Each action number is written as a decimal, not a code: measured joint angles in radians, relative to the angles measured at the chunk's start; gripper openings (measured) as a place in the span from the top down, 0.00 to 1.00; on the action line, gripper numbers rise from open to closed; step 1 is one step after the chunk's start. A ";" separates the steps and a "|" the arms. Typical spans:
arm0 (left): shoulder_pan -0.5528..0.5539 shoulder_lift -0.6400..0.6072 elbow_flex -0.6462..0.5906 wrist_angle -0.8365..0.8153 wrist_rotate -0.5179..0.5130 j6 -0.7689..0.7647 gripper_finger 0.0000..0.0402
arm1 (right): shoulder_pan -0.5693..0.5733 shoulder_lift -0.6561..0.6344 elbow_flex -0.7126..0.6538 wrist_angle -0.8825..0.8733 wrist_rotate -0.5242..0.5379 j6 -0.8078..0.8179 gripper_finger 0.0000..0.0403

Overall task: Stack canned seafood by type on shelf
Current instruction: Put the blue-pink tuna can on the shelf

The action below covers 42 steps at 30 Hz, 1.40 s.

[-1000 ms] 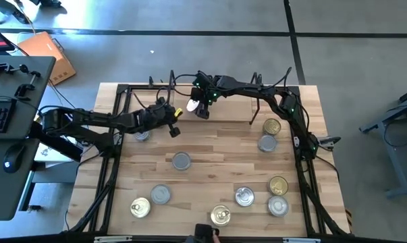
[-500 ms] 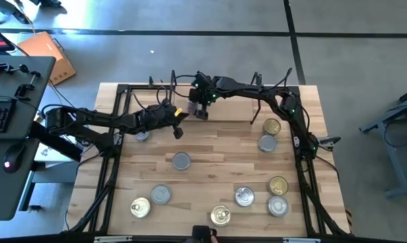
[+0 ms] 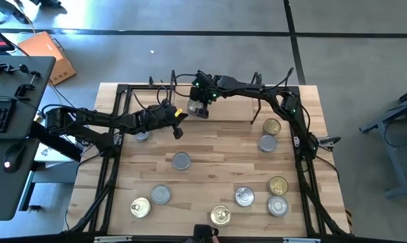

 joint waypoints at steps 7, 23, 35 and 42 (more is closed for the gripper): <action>-0.008 0.000 0.000 -0.012 0.000 -0.002 1.00 | 0.000 -0.050 -0.001 -0.006 -0.011 -0.007 0.01; -0.053 0.000 0.000 -0.043 -0.026 -0.001 1.00 | 0.022 -0.083 -0.189 0.157 -0.006 0.024 0.09; -0.053 0.000 0.000 -0.033 -0.027 0.001 1.00 | 0.081 -0.141 -0.220 0.070 0.061 0.032 0.13; -0.053 0.000 0.000 -0.034 -0.027 0.001 1.00 | 0.091 -0.213 -0.220 0.035 0.094 0.049 0.13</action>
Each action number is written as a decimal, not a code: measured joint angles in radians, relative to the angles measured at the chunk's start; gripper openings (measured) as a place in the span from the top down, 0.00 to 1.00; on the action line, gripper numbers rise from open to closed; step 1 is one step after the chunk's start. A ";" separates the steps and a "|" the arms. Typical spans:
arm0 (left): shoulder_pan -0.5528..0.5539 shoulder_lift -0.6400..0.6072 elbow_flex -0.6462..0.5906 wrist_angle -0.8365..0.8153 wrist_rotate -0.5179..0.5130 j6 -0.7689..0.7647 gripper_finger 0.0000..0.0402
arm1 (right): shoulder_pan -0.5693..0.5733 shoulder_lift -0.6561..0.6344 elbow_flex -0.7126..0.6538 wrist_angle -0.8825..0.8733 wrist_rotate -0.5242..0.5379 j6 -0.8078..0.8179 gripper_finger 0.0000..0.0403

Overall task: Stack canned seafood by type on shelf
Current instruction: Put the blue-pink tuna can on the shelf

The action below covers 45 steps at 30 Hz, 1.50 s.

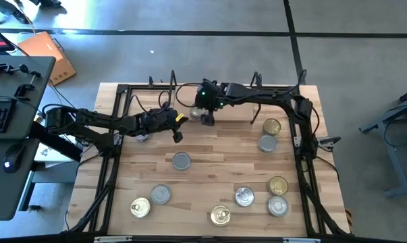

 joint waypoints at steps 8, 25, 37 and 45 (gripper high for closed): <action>-0.030 0.000 0.000 -0.062 -0.002 0.000 1.00 | 0.040 -0.176 -0.314 0.223 -0.025 -0.022 0.13; -0.091 0.000 0.000 -0.062 -0.026 -0.027 1.00 | 0.181 -0.066 -0.524 0.806 0.370 -0.421 0.13; -0.090 0.000 0.000 -0.058 -0.043 -0.027 1.00 | 0.163 0.013 -0.378 0.563 0.406 -0.393 0.13; -0.090 0.000 0.000 -0.058 -0.053 -0.021 1.00 | 0.222 0.013 -0.378 0.540 0.474 -0.415 0.13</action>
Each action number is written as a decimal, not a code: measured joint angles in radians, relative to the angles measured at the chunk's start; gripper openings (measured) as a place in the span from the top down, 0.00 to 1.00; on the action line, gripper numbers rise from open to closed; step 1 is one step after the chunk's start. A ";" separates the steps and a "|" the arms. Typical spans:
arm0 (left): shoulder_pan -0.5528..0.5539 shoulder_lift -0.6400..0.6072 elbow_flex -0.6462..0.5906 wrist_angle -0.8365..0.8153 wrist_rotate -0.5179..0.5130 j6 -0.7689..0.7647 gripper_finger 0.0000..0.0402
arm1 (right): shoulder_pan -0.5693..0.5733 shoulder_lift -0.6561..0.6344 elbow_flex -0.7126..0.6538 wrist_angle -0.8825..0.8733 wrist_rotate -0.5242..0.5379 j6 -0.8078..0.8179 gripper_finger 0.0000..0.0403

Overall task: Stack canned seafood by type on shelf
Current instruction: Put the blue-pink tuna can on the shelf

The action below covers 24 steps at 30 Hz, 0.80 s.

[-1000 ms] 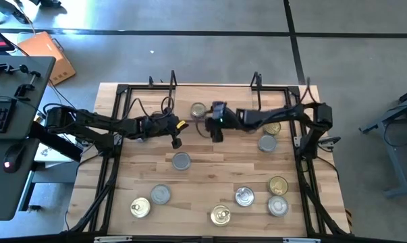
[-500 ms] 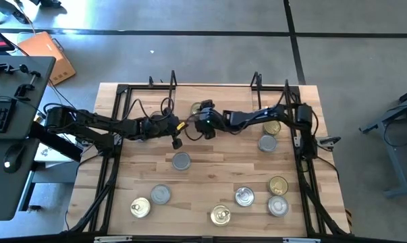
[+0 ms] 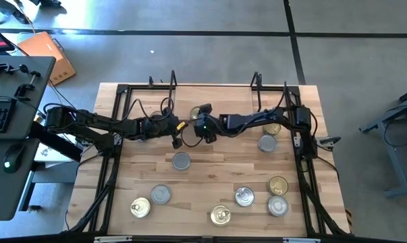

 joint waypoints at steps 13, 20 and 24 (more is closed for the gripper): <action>0.000 0.000 0.000 0.000 -0.019 0.003 1.00 | 0.006 0.014 -0.001 0.009 0.093 -0.041 0.13; 0.000 0.000 0.000 0.001 -0.019 0.021 1.00 | 0.016 0.067 -0.001 0.103 0.153 -0.165 0.13; 0.000 0.000 0.000 0.001 -0.019 0.021 1.00 | 0.021 0.089 -0.002 0.165 0.191 -0.202 0.13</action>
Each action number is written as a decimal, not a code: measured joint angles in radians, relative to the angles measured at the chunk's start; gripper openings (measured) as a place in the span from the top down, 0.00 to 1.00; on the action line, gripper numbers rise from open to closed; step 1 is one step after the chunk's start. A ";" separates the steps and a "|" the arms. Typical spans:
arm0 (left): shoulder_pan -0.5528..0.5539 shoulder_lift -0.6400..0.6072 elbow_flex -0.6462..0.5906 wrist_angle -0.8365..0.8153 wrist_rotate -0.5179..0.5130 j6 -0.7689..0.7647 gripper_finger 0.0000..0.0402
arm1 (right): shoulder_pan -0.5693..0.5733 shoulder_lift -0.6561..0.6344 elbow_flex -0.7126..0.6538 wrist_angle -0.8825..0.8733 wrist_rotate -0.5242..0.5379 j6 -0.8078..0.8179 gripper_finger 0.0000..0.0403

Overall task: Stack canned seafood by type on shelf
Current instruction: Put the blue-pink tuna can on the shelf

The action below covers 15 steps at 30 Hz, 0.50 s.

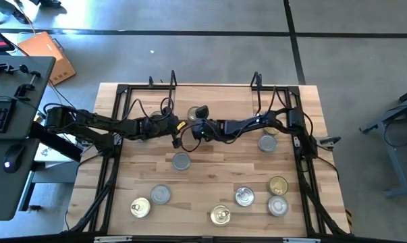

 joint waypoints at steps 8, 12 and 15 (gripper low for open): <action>0.000 0.000 0.000 0.000 0.000 0.000 1.00 | 0.000 0.005 0.000 0.039 0.001 0.011 0.23; 0.000 0.000 0.000 0.000 0.000 0.000 1.00 | 0.000 0.005 0.000 0.045 0.003 0.026 0.36; 0.000 0.000 0.000 0.000 0.000 0.000 1.00 | 0.002 0.001 0.001 0.052 0.009 0.041 0.45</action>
